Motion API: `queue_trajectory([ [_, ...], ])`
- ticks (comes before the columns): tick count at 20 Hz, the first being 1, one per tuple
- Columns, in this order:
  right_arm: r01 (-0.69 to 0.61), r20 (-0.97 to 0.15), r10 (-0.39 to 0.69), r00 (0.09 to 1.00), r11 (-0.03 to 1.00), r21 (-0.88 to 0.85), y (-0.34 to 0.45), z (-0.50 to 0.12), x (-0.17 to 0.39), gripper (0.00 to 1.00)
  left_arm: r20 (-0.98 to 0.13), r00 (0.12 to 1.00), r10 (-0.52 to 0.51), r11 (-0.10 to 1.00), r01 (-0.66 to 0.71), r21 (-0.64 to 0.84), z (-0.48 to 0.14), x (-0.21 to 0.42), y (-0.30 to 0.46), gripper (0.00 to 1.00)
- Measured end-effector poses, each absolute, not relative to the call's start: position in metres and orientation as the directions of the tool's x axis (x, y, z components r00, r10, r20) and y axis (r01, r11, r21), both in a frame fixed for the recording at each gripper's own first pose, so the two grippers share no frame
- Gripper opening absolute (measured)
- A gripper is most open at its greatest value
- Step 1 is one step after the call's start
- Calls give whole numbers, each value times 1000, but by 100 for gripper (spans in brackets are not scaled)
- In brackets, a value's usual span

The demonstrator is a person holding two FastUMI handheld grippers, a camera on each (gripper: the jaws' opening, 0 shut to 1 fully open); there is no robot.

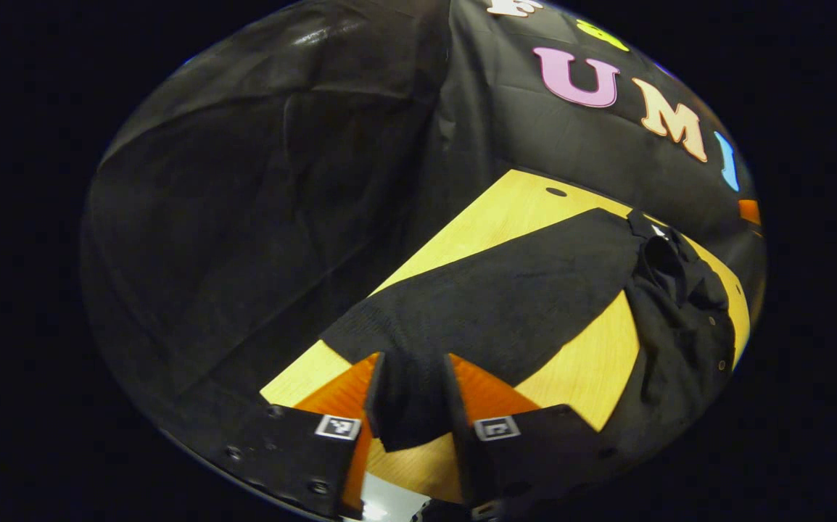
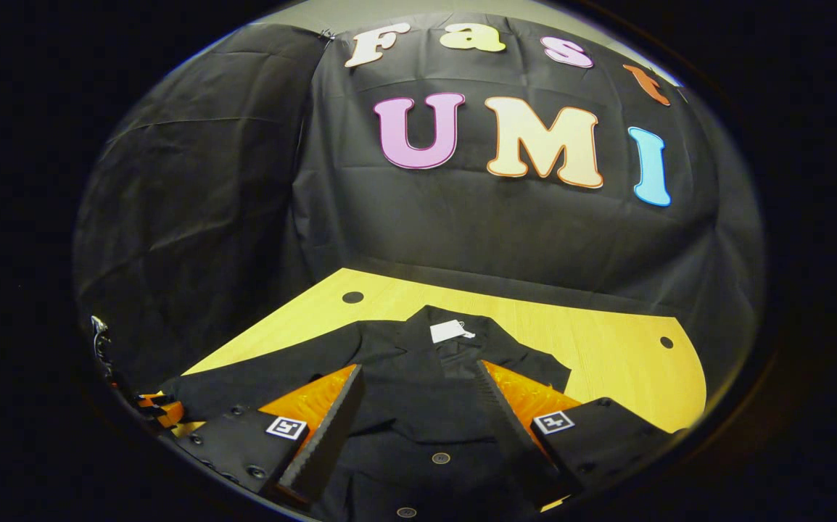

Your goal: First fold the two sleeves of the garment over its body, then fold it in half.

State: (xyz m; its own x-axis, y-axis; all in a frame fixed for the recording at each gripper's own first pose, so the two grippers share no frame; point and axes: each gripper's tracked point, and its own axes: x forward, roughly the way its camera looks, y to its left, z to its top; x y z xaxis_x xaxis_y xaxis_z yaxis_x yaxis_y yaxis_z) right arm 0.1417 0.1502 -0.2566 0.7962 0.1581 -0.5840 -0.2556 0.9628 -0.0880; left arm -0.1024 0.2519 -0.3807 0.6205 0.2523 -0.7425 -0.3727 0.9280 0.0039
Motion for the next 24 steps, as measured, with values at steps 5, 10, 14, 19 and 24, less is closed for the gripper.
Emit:
queue_trajectory([
  [5,-231,-568,144,810,969,-84,131,-251,134,97,-761,601,245,909,-414,-35,-371,-97,251,0],
  [10,-188,-550,126,825,981,-57,103,-244,124,97,-664,699,264,922,-384,-38,-315,-55,258,0],
  [14,-156,-530,115,840,987,-33,82,-240,110,97,-573,783,241,947,-318,-36,-270,-6,243,0],
  [19,-91,-522,83,849,996,10,54,-236,94,98,-519,842,149,983,-185,-18,-246,37,198,0],
  [24,-40,-513,36,858,999,3,19,-230,76,97,-489,871,53,997,-75,-24,-229,68,149,0],
])
